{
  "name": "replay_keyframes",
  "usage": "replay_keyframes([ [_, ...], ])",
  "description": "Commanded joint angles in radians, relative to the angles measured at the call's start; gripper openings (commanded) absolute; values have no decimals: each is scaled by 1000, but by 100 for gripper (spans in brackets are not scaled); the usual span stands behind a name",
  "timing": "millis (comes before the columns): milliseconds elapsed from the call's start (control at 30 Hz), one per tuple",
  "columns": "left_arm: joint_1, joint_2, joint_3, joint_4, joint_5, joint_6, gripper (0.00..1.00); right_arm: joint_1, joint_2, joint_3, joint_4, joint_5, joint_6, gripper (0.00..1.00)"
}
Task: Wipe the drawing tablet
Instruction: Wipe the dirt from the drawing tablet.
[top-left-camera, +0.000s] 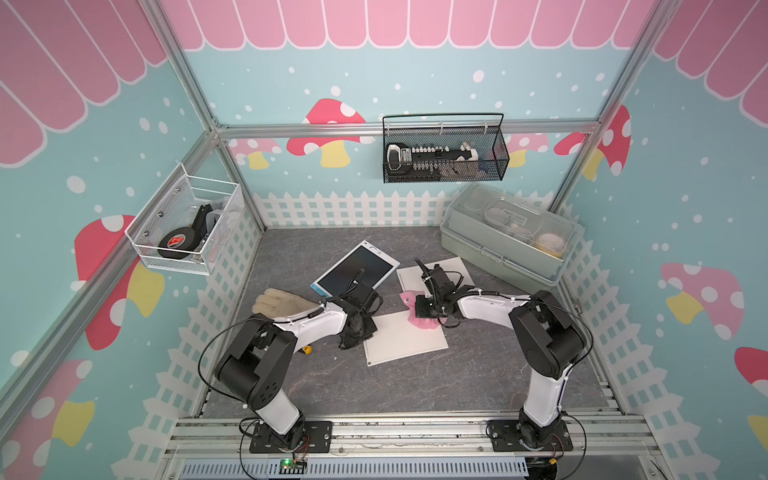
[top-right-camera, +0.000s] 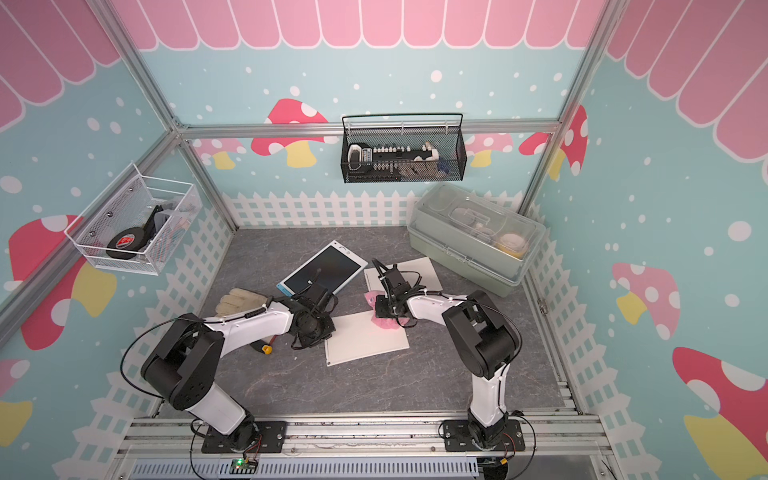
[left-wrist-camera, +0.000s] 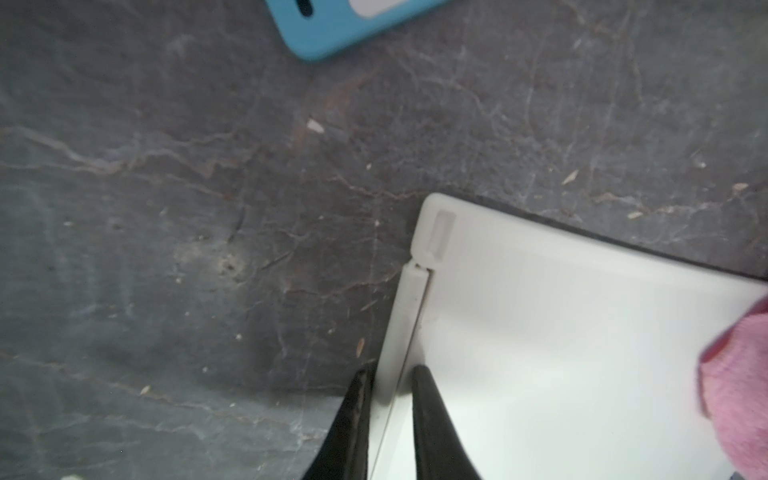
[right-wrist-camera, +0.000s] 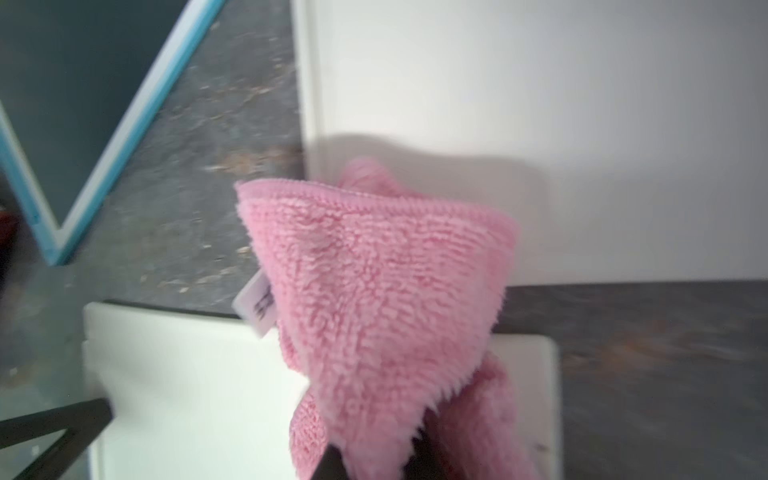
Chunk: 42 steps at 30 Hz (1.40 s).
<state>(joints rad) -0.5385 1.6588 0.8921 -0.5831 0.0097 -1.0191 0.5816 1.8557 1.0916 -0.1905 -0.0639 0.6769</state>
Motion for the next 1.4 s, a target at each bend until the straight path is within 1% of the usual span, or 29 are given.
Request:
replay_keyframes([
  [0, 0, 142, -120, -111, -25, -15, 20, 16, -19, -29, -126, 101, -53, 0],
  [100, 1, 146, -117, -94, -6, -10, 19, 126, 14, 71, -109, 95, -64, 0],
  [167, -3, 151, -114, -87, 2, -9, 19, 205, 81, 182, -113, 64, -65, 0],
  [233, -3, 153, -113, -84, 6, -10, 19, 245, 136, 249, -107, 33, -41, 0],
  [267, -3, 154, -113, -86, 4, -11, 19, 247, 155, 261, -109, 23, -22, 0],
  [333, -2, 150, -114, -86, 2, -14, 18, 219, 152, 217, -101, 37, 9, 0],
  [400, -3, 146, -119, -85, 0, -18, 18, 151, 103, 116, -77, 40, 17, 0],
  [467, -2, 145, -123, -86, -1, -18, 18, 80, 14, 7, -65, 53, -17, 0],
  [533, -2, 146, -127, -82, -4, -19, 17, 18, -79, -84, -70, 75, -83, 0],
  [600, -3, 148, -127, -81, -3, -19, 17, -10, -143, -139, -85, 92, -134, 0],
  [633, -3, 148, -126, -81, -2, -19, 17, -9, -160, -156, -87, 90, -150, 0],
  [700, -3, 147, -121, -81, -4, -16, 17, 23, -164, -174, -60, 55, -128, 0],
  [833, -4, 154, -112, -81, 3, -13, 17, 191, -110, -108, 1, 36, -44, 0],
  [900, -4, 159, -110, -81, 5, -12, 16, 235, -88, -76, 3, 39, -10, 0],
  [933, -4, 160, -110, -81, 5, -11, 16, 238, -88, -77, -7, 51, 5, 0],
  [1000, -4, 161, -110, -80, 4, -13, 16, 204, -98, -113, -45, 89, 22, 0],
  [1100, -4, 158, -107, -82, 5, -13, 16, 62, -142, -243, -76, 79, 17, 0],
  [1133, -3, 158, -107, -81, 4, -12, 16, 12, -174, -289, -88, 96, -4, 0],
  [1200, -5, 155, -108, -81, 3, -10, 16, -38, -246, -334, -145, 158, -53, 0],
  [1233, -4, 153, -111, -81, 1, -9, 16, -45, -285, -339, -183, 197, -75, 0],
  [1300, -4, 151, -116, -79, 0, -10, 16, -32, -323, -329, -217, 196, -77, 0],
  [1367, -4, 154, -117, -80, 1, -8, 16, 45, -323, -296, -206, 190, -50, 0],
])
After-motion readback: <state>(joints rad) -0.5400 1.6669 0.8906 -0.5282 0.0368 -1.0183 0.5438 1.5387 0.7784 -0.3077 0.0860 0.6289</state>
